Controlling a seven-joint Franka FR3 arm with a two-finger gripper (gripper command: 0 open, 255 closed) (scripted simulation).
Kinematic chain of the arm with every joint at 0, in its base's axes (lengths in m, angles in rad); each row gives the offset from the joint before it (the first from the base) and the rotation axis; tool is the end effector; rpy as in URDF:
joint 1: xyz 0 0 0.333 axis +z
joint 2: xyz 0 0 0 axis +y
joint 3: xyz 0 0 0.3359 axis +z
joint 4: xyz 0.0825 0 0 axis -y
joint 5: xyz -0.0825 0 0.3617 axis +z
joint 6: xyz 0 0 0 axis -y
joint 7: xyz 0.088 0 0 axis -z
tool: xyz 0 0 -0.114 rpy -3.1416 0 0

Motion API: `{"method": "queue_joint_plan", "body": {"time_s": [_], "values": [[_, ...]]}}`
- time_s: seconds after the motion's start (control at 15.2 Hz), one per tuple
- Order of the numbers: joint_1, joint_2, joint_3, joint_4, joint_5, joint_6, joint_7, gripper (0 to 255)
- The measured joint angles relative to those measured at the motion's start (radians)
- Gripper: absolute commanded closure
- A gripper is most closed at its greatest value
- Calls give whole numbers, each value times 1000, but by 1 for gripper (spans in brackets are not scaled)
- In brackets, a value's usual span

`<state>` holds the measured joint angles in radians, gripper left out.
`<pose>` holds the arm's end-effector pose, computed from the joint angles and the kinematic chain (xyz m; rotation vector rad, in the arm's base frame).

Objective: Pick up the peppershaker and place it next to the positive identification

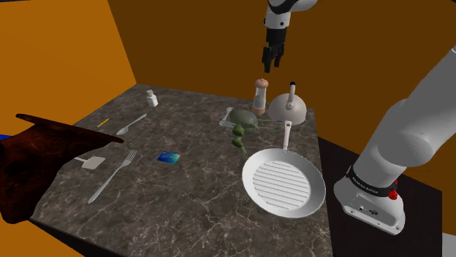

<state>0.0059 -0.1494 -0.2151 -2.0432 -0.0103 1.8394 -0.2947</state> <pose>0.4714 -0.1059 0.5205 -3.1018 -0.1424 0.0784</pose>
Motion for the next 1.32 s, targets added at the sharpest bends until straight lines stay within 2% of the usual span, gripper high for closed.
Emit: {"method": "queue_joint_plan", "body": {"time_s": [0.2,0.53,1.06,1.32], "values": [[-1,106,-7,55,4,39,-31,0],[-14,310,-17,222,21,58,-89,0],[-23,360,-19,175,27,150,-108,0],[-23,363,-19,169,28,160,-108,0]]}}
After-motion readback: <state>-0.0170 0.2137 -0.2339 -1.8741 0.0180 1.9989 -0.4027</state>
